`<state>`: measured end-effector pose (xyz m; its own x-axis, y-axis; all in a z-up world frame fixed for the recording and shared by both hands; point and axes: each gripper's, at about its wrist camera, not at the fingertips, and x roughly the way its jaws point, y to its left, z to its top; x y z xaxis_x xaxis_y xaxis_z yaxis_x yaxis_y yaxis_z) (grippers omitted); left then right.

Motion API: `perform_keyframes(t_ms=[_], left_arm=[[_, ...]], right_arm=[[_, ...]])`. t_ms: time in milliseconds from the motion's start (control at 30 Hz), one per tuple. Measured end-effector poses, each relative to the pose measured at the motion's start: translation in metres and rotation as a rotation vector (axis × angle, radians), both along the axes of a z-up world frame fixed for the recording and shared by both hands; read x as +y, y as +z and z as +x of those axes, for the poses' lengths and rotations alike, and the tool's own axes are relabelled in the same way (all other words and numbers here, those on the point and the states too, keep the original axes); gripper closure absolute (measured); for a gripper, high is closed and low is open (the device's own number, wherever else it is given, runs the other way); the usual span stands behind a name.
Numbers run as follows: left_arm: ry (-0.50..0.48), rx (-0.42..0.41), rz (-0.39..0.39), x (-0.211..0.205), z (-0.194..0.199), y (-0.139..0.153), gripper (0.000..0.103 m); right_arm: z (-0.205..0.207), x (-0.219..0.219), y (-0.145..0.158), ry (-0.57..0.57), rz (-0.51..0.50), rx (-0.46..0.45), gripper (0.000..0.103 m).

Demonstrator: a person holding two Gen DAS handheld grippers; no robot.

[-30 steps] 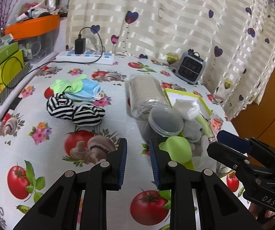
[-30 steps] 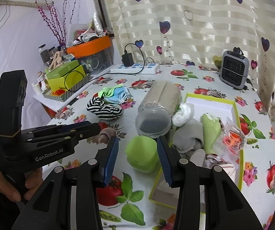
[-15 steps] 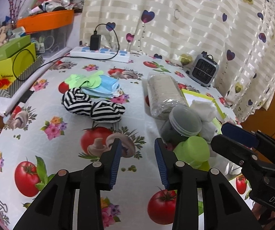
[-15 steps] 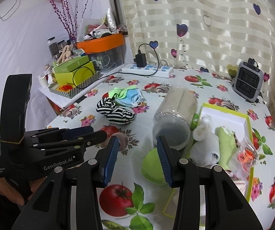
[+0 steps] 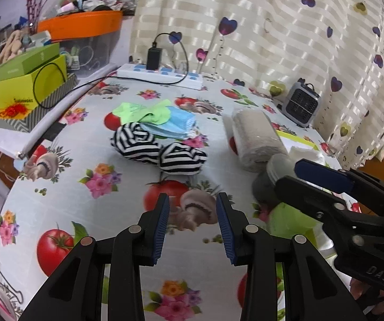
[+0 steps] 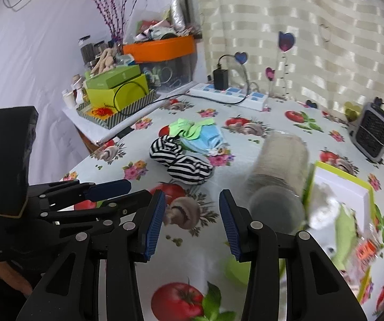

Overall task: Organize soft objects
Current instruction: 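Grasp one striped sock with the right gripper while the left gripper grasps the other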

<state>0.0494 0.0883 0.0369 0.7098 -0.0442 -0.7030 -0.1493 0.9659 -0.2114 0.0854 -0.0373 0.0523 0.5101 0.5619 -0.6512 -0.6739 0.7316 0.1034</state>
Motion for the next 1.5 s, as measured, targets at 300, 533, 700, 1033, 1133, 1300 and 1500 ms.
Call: perform_keyframes(t_ms=[300, 533, 700, 1033, 1133, 1300, 1500], left_arm=[[0.056, 0.013, -0.025, 0.036, 0.002, -0.008, 0.068], [0.076, 0.035, -0.045, 0.054, 0.005, -0.015, 0.068], [0.081, 0.044, -0.067, 0.065, 0.010, -0.019, 0.068], [0.112, 0.036, -0.110, 0.086, 0.022, -0.020, 0.068], [0.110, 0.041, -0.121, 0.090, 0.027, -0.022, 0.068], [0.107, 0.043, -0.139, 0.092, 0.034, -0.025, 0.068], [0.102, 0.037, -0.145, 0.093, 0.047, -0.027, 0.068]], right_arm=[[0.029, 0.046, -0.018, 0.066, -0.058, 0.057, 0.060], [0.052, 0.075, -0.028, 0.110, -0.134, 0.070, 0.059], [0.067, 0.090, -0.032, 0.128, -0.183, 0.077, 0.059], [0.103, 0.113, -0.067, 0.045, -0.322, 0.202, 0.059], [0.107, 0.111, -0.072, 0.025, -0.307, 0.238, 0.059], [0.101, 0.108, -0.070, 0.036, -0.297, 0.225, 0.088], [0.092, 0.089, -0.052, 0.010, -0.241, 0.187, 0.089]])
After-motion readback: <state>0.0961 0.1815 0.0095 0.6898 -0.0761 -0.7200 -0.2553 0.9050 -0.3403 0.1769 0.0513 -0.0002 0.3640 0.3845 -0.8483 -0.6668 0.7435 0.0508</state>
